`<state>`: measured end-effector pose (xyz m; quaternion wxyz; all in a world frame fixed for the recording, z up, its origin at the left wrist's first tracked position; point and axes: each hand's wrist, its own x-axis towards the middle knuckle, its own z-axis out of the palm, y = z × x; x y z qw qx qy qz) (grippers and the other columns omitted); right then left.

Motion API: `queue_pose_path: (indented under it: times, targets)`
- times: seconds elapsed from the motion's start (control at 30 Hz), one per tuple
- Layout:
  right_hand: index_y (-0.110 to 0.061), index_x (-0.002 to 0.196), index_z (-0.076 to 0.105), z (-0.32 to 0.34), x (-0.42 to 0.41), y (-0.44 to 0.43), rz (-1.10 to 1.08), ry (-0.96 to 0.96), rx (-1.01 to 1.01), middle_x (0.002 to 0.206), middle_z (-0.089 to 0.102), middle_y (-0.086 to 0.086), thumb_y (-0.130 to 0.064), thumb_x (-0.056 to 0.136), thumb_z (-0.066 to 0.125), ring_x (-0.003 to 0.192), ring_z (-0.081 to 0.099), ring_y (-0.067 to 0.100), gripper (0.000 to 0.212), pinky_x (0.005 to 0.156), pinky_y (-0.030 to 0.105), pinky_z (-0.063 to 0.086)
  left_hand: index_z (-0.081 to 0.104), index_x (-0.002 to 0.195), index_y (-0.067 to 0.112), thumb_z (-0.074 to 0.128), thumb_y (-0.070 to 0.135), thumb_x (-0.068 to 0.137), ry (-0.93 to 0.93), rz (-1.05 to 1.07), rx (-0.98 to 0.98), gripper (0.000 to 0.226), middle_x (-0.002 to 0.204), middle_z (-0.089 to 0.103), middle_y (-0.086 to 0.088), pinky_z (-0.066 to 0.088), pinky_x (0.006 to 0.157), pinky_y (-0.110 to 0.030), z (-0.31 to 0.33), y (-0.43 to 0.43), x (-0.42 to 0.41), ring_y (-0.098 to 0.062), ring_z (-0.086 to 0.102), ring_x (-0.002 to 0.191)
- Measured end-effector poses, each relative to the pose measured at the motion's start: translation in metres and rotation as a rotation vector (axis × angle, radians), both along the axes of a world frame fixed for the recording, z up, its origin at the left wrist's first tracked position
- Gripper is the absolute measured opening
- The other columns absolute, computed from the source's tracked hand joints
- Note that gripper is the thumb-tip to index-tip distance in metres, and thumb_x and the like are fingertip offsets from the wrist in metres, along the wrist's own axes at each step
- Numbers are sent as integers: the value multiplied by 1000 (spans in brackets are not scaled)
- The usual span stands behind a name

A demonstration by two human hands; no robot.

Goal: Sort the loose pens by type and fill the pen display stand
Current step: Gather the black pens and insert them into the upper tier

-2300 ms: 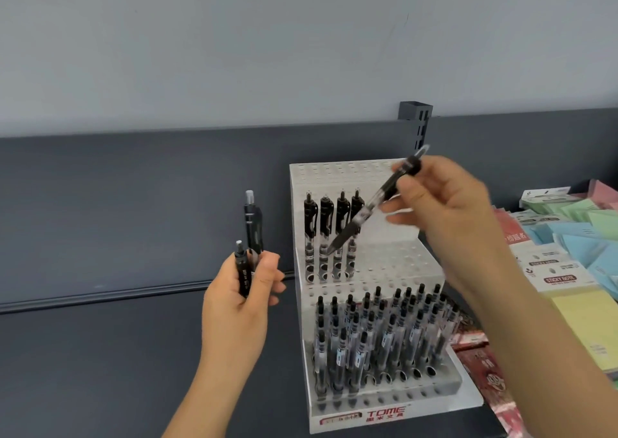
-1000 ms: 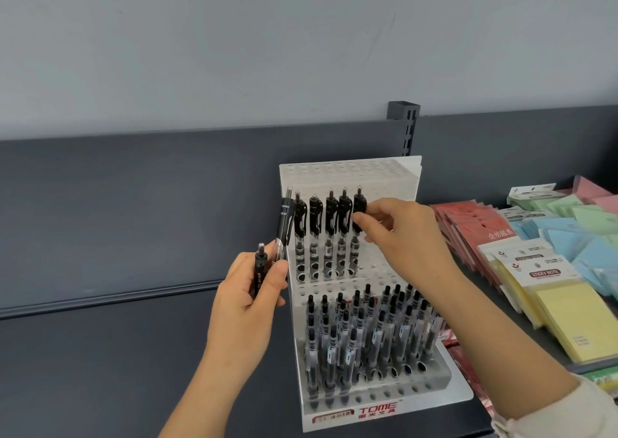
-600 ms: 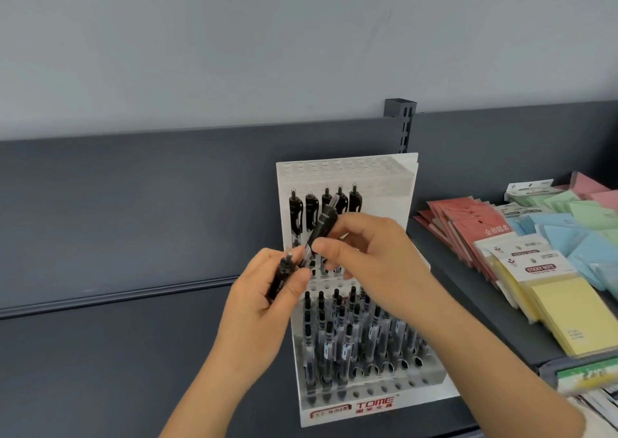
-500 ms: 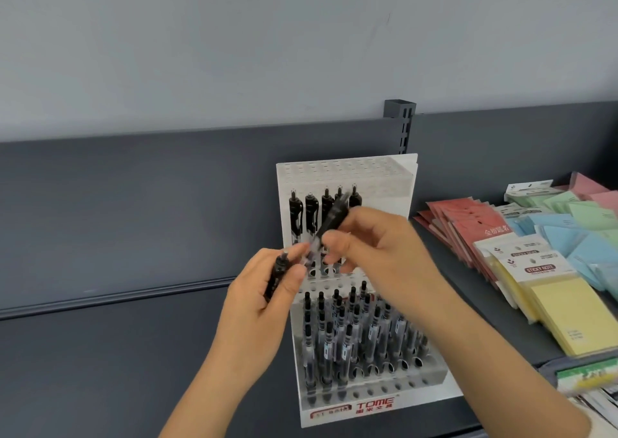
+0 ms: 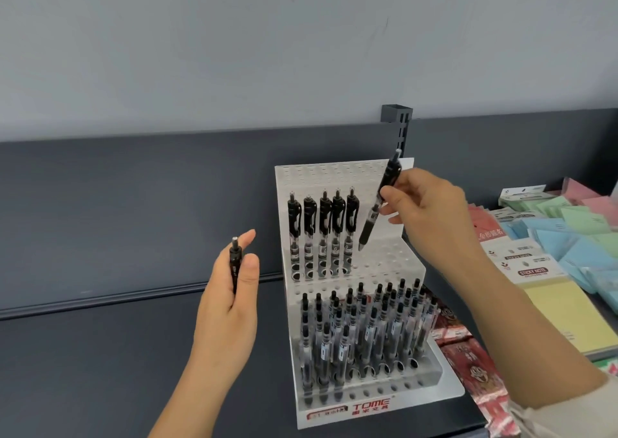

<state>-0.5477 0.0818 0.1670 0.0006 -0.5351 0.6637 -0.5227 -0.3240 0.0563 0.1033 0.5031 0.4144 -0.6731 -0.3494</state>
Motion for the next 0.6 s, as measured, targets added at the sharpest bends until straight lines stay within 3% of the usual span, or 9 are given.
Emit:
queue_pose_path:
  times: [0.07,0.17,0.23,0.3,0.33,0.4,0.43,0.5,0.6]
  targets:
    - [-8,86,62,-4,1,-5,8,45,46,77,69,3,-18,91,58,73,67,12,11,74,39,56,37,133,46,26,58,83,4,-11,37,52,129,48,-20,40,97,-46,-3,-1,1,-29,49,117]
    - [-17,83,59,-12,2,-9,27,136,173,76,69,1,-23,91,58,75,66,15,10,70,31,53,37,136,40,30,39,100,73,-33,98,37,97,49,-12,39,78,-29,-8,-4,1,-2,49,72]
    - [-19,83,58,-19,2,-10,25,181,247,77,69,0,-27,91,58,76,66,14,11,65,25,48,51,118,27,32,25,99,64,-46,113,27,88,44,-8,39,75,-29,-9,-5,2,-2,43,62]
    - [-20,83,56,-23,1,-11,4,189,265,79,69,-1,-28,91,58,75,66,14,12,66,27,47,49,93,13,32,16,100,44,-30,113,18,94,46,-8,39,74,-31,-9,-5,3,-2,44,63]
    - [-20,83,56,-23,1,-12,0,185,264,80,69,-1,-29,90,58,74,66,14,12,67,27,47,47,92,11,32,16,99,32,-14,105,18,95,45,-7,38,72,-27,-9,-5,3,-1,44,63]
    - [-21,83,56,-23,1,-12,0,186,266,80,68,-2,-30,90,58,73,66,13,12,67,27,47,48,113,13,33,22,99,5,0,78,23,93,43,-4,38,68,-16,-7,-5,1,1,45,62]
    - [-21,84,56,-23,1,-12,2,189,270,81,68,-3,-30,90,58,74,66,13,11,67,27,47,44,126,24,33,25,98,-5,-5,62,30,93,42,-2,40,66,-11,-6,-4,0,2,46,63]
    - [-21,89,58,-24,0,-11,-7,192,275,86,67,-5,-32,89,60,75,65,13,11,70,29,48,27,131,49,34,29,97,-2,-33,39,40,94,41,1,40,65,-6,-3,-2,-1,4,49,67]
    - [-23,99,58,-22,3,0,-78,188,152,84,61,-11,-32,87,63,66,57,5,16,69,29,48,16,141,44,35,31,95,-21,-54,-15,51,92,40,1,38,68,0,1,0,-3,3,50,71]
